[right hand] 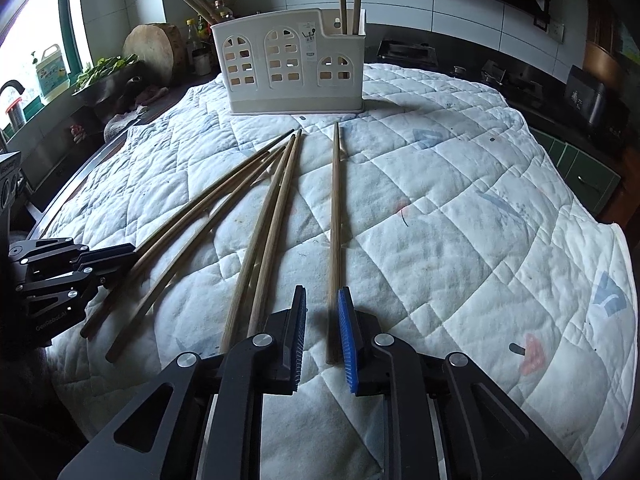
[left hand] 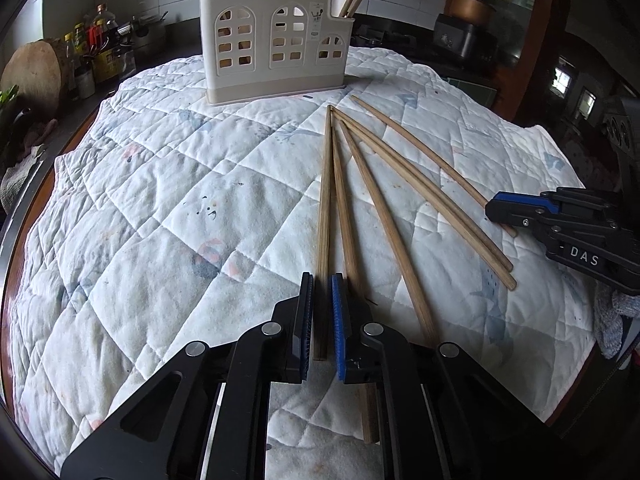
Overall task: Organize utensils
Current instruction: 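Close the left gripper on a chopstick while the right gripper grasps another chopstick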
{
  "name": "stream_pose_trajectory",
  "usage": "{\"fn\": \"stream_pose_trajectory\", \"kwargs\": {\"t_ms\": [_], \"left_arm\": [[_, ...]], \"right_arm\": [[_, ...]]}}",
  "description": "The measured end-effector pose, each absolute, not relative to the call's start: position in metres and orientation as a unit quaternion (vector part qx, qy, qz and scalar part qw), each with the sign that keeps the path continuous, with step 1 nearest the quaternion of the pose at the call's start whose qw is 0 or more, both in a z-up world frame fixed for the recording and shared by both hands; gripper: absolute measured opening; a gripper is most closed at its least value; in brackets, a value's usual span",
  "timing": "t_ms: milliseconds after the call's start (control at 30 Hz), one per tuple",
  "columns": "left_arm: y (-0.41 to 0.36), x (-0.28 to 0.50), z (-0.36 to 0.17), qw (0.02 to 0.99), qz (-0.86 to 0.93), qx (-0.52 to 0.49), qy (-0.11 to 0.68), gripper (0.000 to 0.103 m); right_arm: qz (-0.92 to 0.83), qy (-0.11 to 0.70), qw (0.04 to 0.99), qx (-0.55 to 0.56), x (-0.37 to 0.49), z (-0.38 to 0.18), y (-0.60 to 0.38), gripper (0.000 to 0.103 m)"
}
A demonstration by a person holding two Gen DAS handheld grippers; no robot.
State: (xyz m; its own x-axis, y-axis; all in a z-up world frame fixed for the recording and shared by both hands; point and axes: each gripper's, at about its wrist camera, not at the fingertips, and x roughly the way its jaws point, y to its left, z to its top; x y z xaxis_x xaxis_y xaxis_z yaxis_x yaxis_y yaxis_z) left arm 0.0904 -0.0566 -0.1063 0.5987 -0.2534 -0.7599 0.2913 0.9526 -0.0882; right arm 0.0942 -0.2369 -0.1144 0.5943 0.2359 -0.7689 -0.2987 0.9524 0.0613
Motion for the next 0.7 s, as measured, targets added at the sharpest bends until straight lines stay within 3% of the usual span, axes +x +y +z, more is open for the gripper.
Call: {"fn": "stream_pose_trajectory", "kwargs": {"t_ms": [433, 700], "left_arm": [[-0.052, 0.092, -0.107, 0.891, -0.162, 0.008, 0.423, 0.007], [-0.051, 0.087, -0.092, 0.897, -0.167, 0.008, 0.409, 0.006]], "right_arm": [[0.138, 0.423, 0.894, -0.049, 0.091, -0.118, -0.236, 0.008], [0.135, 0.381, 0.914, -0.048, 0.077, -0.082, -0.244, 0.007]]}}
